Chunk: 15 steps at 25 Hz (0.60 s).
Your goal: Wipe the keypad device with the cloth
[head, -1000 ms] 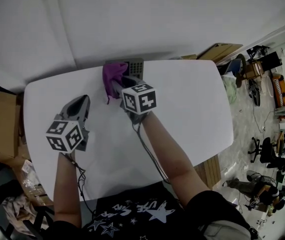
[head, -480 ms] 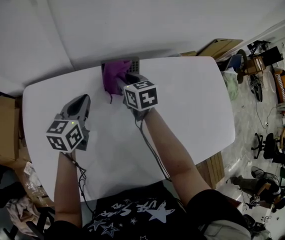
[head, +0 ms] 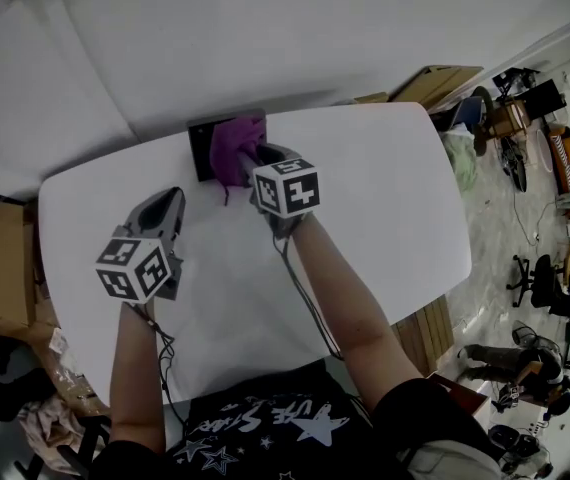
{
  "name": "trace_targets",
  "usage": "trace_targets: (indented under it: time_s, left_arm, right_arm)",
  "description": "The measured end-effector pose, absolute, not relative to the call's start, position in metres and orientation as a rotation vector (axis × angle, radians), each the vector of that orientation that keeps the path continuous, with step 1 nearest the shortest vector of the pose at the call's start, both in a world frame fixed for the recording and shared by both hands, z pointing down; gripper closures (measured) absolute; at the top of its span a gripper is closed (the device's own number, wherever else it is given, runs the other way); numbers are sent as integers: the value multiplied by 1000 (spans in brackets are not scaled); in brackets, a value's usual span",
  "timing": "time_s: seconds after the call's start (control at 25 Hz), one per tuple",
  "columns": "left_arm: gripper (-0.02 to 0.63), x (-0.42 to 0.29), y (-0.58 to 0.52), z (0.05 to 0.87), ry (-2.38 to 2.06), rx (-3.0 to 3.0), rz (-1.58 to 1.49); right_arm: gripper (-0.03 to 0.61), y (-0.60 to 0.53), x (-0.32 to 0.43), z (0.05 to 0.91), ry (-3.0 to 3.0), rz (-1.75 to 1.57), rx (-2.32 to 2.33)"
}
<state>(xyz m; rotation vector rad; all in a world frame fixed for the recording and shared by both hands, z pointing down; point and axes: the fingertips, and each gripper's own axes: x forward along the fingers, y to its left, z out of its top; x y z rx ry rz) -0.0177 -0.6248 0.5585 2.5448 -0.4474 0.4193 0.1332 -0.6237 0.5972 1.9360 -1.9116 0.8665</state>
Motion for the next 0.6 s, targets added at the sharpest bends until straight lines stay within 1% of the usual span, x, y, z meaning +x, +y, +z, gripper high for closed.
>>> trace_targets:
  time_s: [0.28,0.6]
  left_arm:
    - [607,4,-613,554,-417,2557,434]
    - [607,12,-604,552,-397,2566,438]
  right_arm:
    - [483,-609,159,593,-1893,894,1986]
    - [483,-588,185,599,-1819,929,2040]
